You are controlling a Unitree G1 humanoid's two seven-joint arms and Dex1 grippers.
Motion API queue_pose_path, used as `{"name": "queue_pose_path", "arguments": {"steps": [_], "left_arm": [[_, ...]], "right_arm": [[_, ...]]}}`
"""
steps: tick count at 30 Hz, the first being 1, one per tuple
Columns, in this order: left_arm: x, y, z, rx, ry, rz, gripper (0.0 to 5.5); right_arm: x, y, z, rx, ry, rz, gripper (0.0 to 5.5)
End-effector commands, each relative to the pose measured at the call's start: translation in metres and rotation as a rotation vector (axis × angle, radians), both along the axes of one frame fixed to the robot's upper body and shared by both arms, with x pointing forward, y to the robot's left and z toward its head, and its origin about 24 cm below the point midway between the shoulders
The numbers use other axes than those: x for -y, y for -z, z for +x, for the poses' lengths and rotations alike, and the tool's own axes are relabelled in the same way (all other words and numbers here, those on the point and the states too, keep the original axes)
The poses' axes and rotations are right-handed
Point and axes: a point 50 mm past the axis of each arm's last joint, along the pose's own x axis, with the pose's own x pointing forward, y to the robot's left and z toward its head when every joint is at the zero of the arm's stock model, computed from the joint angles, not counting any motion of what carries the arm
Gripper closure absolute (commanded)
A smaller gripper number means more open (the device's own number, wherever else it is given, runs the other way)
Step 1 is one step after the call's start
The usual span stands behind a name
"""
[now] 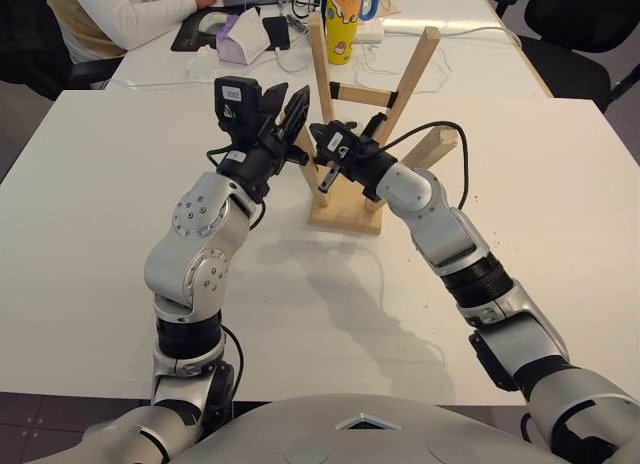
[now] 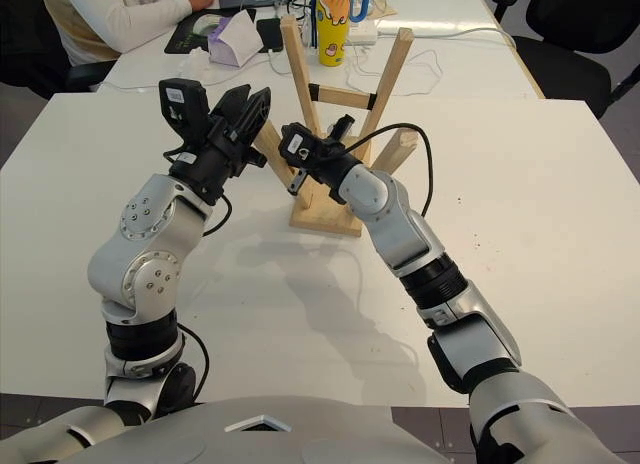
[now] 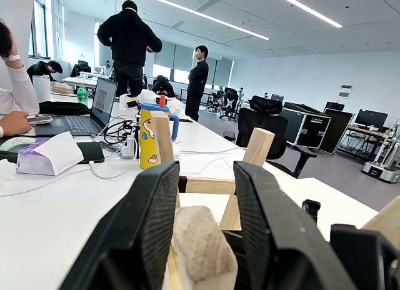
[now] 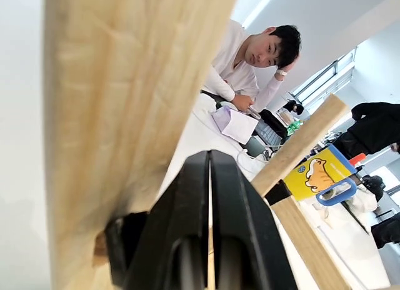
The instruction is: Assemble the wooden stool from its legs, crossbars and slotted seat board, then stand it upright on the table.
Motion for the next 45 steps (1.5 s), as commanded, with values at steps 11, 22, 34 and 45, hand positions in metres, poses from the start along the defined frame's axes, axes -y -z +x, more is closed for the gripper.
{"name": "queue_pose_path", "arguments": {"steps": [11,22,34,45], "left_arm": [[-0.001,-0.008,0.002,0.047,-0.001,0.001,3.94],[0.001,-0.008,0.003,0.051,0.006,0.001,3.94],[0.001,-0.009,0.000,0.051,-0.005,-0.009,3.94],[-0.001,-0.006,0.000,0.041,-0.014,-0.008,3.94]], "right_arm": [[0.020,-0.051,-0.006,0.098,0.256,0.660,5.50],[0.017,-0.149,-0.016,0.277,0.197,0.868,5.50],[0.035,0.106,-0.027,-0.653,0.383,0.054,5.50],[0.019,0.002,-0.004,-0.175,0.315,0.489,5.50]]}}
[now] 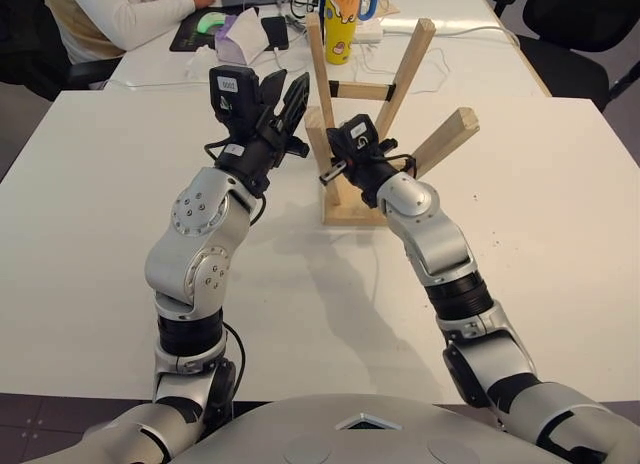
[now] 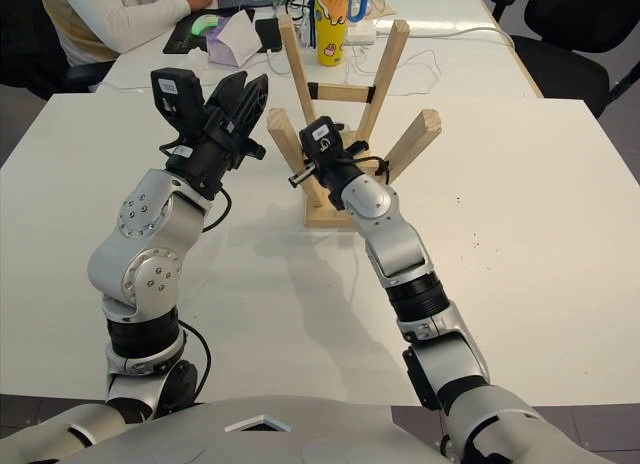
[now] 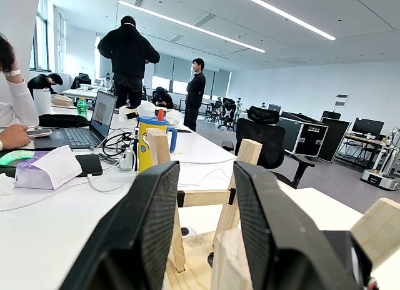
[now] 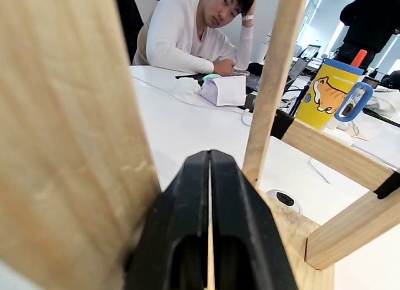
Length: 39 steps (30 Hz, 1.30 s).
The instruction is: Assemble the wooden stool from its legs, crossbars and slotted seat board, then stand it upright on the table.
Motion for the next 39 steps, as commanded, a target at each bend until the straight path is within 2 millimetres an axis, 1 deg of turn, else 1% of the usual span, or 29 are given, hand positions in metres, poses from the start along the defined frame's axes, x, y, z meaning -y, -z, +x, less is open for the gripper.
{"name": "queue_pose_path", "arguments": {"steps": [1,5,8,10,12,13,14,15,16,18,19,20,21,22,24,27,28,29,30,31,34,39], "left_arm": [[-0.002,0.001,0.000,-0.005,-0.011,0.005,3.94],[-0.002,0.002,0.000,-0.006,-0.009,0.006,3.94],[-0.002,0.002,0.001,-0.006,-0.006,0.008,3.94],[-0.001,0.001,0.001,-0.005,-0.003,0.008,3.94],[-0.002,0.001,0.001,-0.004,-0.004,0.009,3.94],[-0.002,0.001,0.001,-0.004,-0.005,0.009,3.94],[-0.002,0.000,0.001,-0.003,-0.005,0.009,3.94],[-0.001,0.000,0.001,-0.002,-0.005,0.008,3.94],[-0.001,0.000,0.001,-0.002,-0.004,0.008,3.94],[-0.001,-0.001,0.001,0.000,-0.004,0.007,3.94],[-0.001,-0.001,0.001,0.001,-0.004,0.007,3.94],[-0.001,-0.001,0.001,0.003,-0.003,0.006,3.94],[-0.001,-0.001,0.001,0.004,-0.003,0.006,3.94],[-0.001,-0.002,0.001,0.005,-0.001,0.006,3.94],[-0.002,-0.001,0.001,0.004,-0.002,0.007,3.94],[-0.002,-0.001,0.001,0.003,-0.003,0.007,3.94],[-0.002,-0.001,0.001,0.003,-0.003,0.007,3.94],[-0.002,-0.001,0.001,0.003,-0.004,0.007,3.94],[-0.002,-0.001,0.001,0.003,-0.004,0.007,3.94],[-0.002,-0.001,0.001,0.003,-0.004,0.007,3.94],[-0.002,-0.001,0.001,0.004,-0.005,0.006,3.94],[-0.001,-0.001,0.002,0.008,-0.003,0.006,3.94]], "right_arm": [[0.017,-0.022,0.005,0.082,0.131,0.136,5.50],[0.020,-0.068,0.008,0.228,0.177,0.270,5.50],[0.017,-0.099,0.006,0.307,0.175,0.346,5.50],[0.017,-0.111,0.004,0.338,0.177,0.375,5.50],[0.017,-0.113,0.004,0.337,0.178,0.371,5.50],[0.016,-0.103,0.006,0.298,0.178,0.318,5.50],[0.015,-0.086,0.009,0.227,0.180,0.255,5.50],[0.015,-0.063,0.011,0.143,0.178,0.172,5.50],[0.014,-0.037,0.011,0.034,0.168,0.084,5.50],[0.014,0.012,0.004,-0.169,0.119,-0.056,5.50],[0.019,0.044,-0.002,-0.306,0.107,-0.141,5.50],[0.027,0.069,-0.007,-0.393,0.112,-0.218,5.50],[0.034,0.089,-0.013,-0.468,0.112,-0.267,5.50],[0.037,0.095,-0.015,-0.484,0.109,-0.278,5.50],[0.033,0.087,-0.012,-0.436,0.095,-0.243,5.50],[0.028,0.067,-0.002,-0.336,0.107,-0.195,5.50],[0.027,0.058,0.001,-0.281,0.117,-0.165,5.50],[0.026,0.046,0.005,-0.214,0.130,-0.133,5.50],[0.025,0.027,0.009,-0.117,0.147,-0.069,5.50],[0.025,0.013,0.011,-0.043,0.160,-0.019,5.50],[0.022,-0.031,0.009,0.149,0.155,0.146,5.50],[0.021,-0.075,0.004,0.301,0.131,0.294,5.50]]}}
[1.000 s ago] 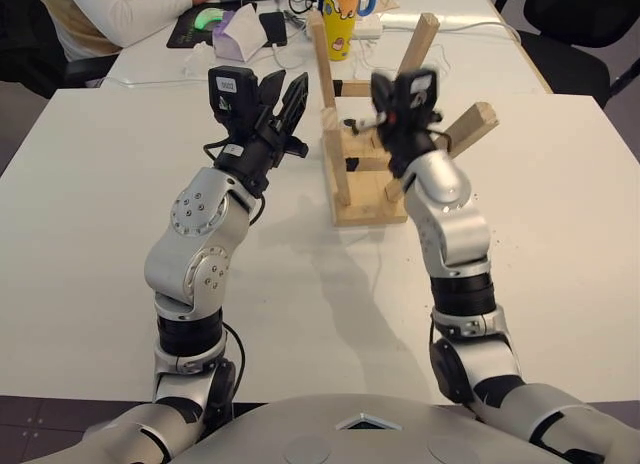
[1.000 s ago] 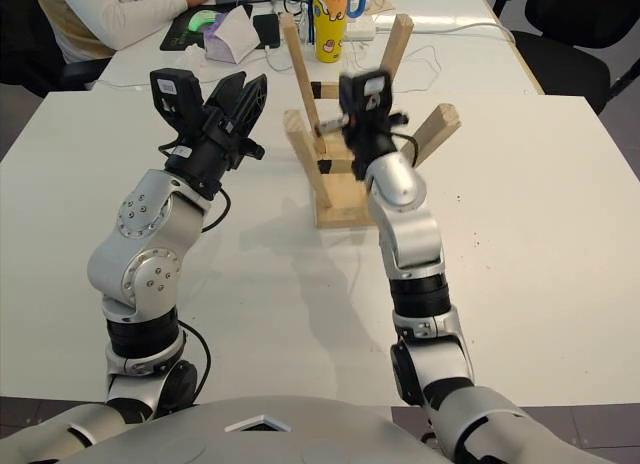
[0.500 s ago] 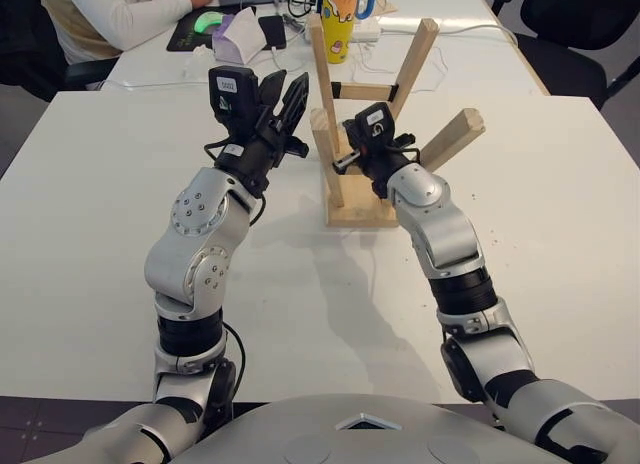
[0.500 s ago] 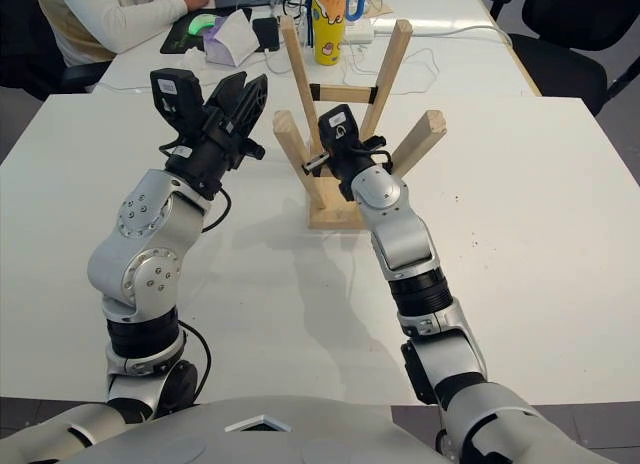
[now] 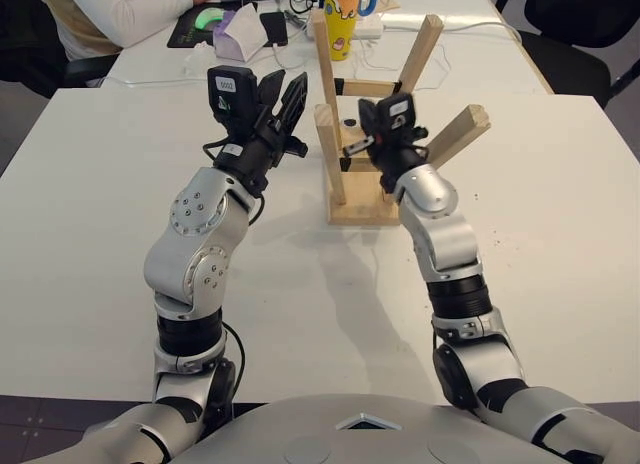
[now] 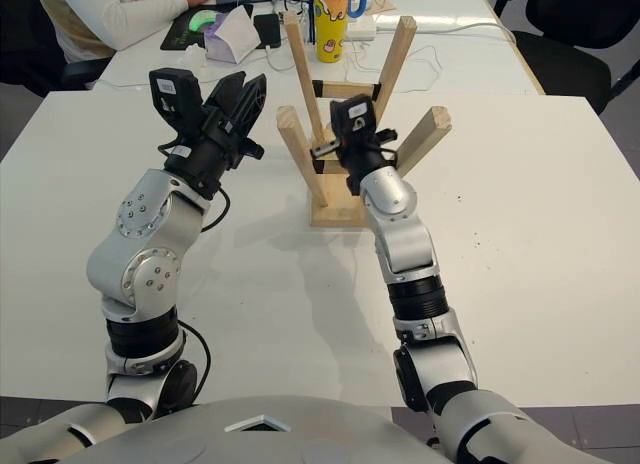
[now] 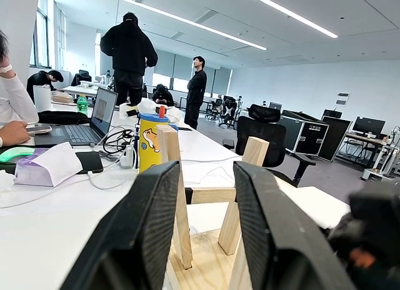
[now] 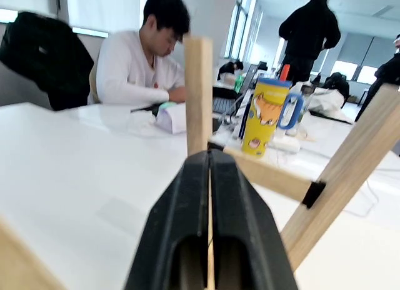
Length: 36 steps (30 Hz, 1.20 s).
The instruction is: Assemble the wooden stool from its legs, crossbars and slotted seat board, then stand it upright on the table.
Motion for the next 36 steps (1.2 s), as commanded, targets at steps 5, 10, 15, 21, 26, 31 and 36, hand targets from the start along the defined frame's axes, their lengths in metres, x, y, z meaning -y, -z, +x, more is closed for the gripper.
{"name": "queue_pose_path", "arguments": {"steps": [5,10,15,21,26,31,36], "left_arm": [[0.001,-0.002,0.001,0.012,-0.002,0.005,3.94],[0.001,-0.002,0.001,0.012,0.001,0.004,3.94],[0.001,-0.002,0.002,0.011,0.004,0.003,3.94],[0.001,-0.002,0.001,0.010,0.000,0.001,3.94],[0.000,-0.002,0.002,0.010,0.000,0.003,3.94],[-0.001,-0.001,0.002,0.007,-0.001,0.005,3.94],[-0.004,0.002,0.005,-0.008,-0.027,0.002,3.94]], "right_arm": [[-0.001,-0.071,-0.004,0.237,0.000,0.164,5.50],[-0.011,-0.013,0.010,-0.009,-0.016,-0.036,5.50],[0.007,0.122,-0.004,-0.598,-0.044,-0.287,5.50],[0.004,0.116,-0.004,-0.540,-0.058,-0.238,5.50],[-0.003,0.063,0.008,-0.268,-0.018,-0.093,5.50],[0.004,-0.025,0.005,0.166,0.046,0.122,5.50],[0.017,-0.101,-0.003,0.386,0.075,0.282,5.50]]}}
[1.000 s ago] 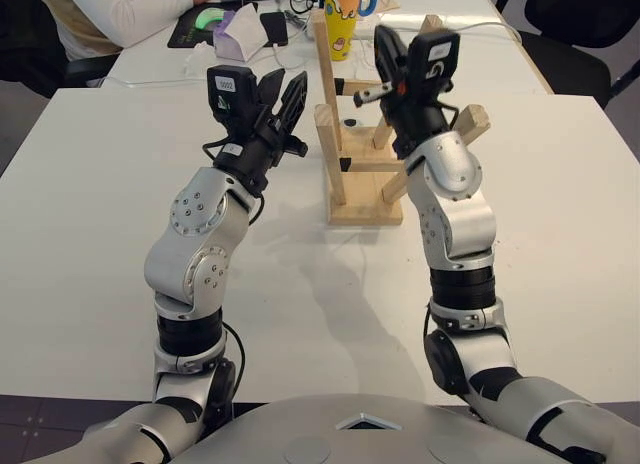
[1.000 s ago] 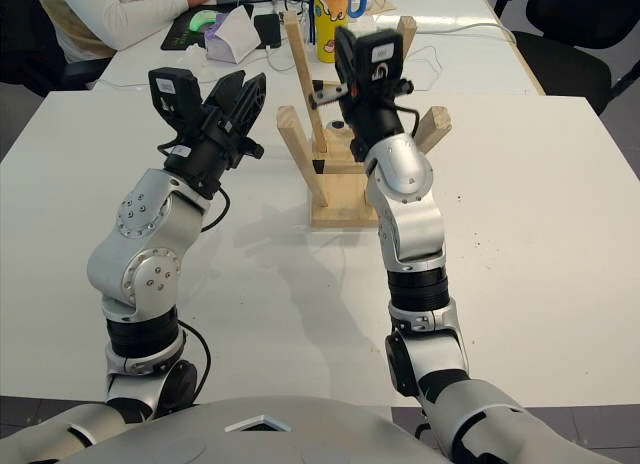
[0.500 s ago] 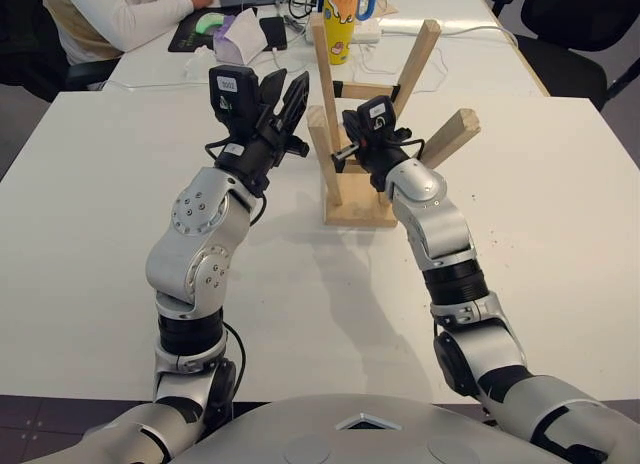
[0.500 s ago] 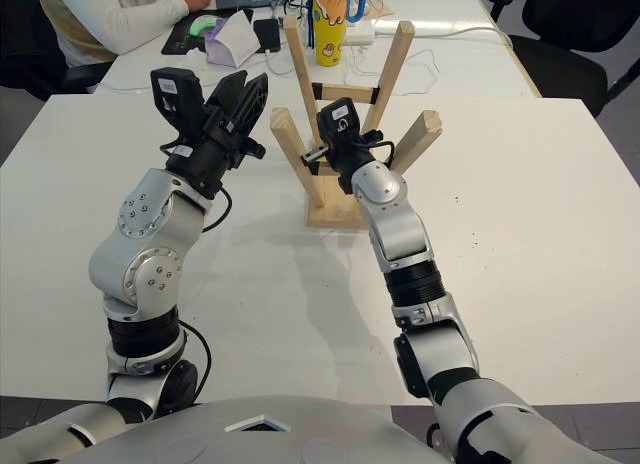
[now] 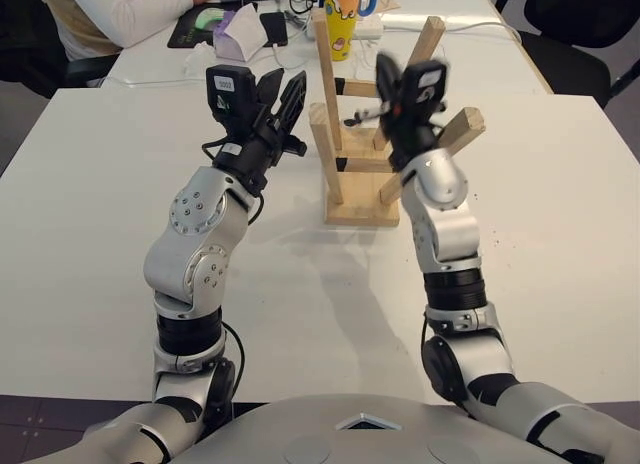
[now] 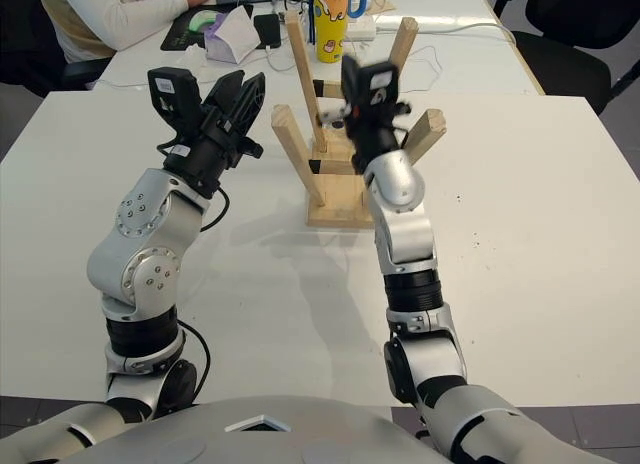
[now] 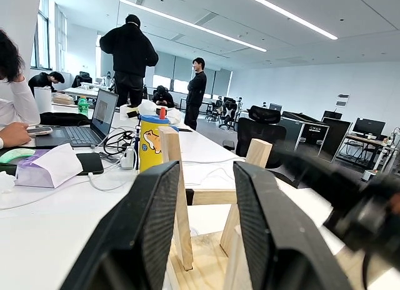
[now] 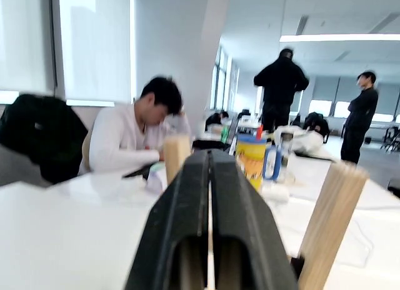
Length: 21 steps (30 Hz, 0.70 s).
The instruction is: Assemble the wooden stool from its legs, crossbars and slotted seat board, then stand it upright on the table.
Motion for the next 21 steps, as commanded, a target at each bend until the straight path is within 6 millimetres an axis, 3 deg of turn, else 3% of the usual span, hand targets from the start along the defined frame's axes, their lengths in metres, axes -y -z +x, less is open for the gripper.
{"name": "queue_pose_path", "arguments": {"steps": [1,3,5,6,9,11,13,15,17,21], "left_arm": [[-0.005,0.002,0.005,-0.015,-0.038,-0.005,3.94],[-0.013,0.002,0.008,-0.022,-0.100,-0.018,3.94],[-0.025,0.004,0.013,-0.035,-0.188,-0.040,3.94],[-0.033,0.006,0.015,-0.046,-0.243,-0.037,3.94],[-0.057,0.023,0.019,-0.115,-0.419,0.013,3.94],[-0.070,0.034,0.018,-0.146,-0.499,0.070,3.94],[-0.079,0.044,0.016,-0.169,-0.542,0.109,3.94],[-0.085,0.054,0.015,-0.187,-0.569,0.153,3.94],[-0.089,0.066,0.015,-0.216,-0.577,0.181,3.94],[-0.096,0.088,0.017,-0.231,-0.588,0.289,3.94]], "right_arm": [[0.012,-0.070,-0.009,0.181,0.013,0.130,5.50],[0.026,-0.094,-0.009,0.202,0.027,0.195,5.50],[0.049,-0.102,-0.001,0.167,0.093,0.221,5.50],[0.067,-0.096,0.008,0.129,0.160,0.208,5.50],[0.146,-0.049,0.028,-0.076,0.472,0.124,5.50],[0.196,-0.004,0.026,-0.232,0.641,0.044,5.50],[0.232,0.046,0.014,-0.427,0.729,0.025,5.50],[0.241,0.083,0.001,-0.559,0.736,-0.009,5.50],[0.224,0.108,-0.002,-0.623,0.625,0.011,5.50],[0.180,0.123,-0.005,-0.618,0.430,0.104,5.50]]}}
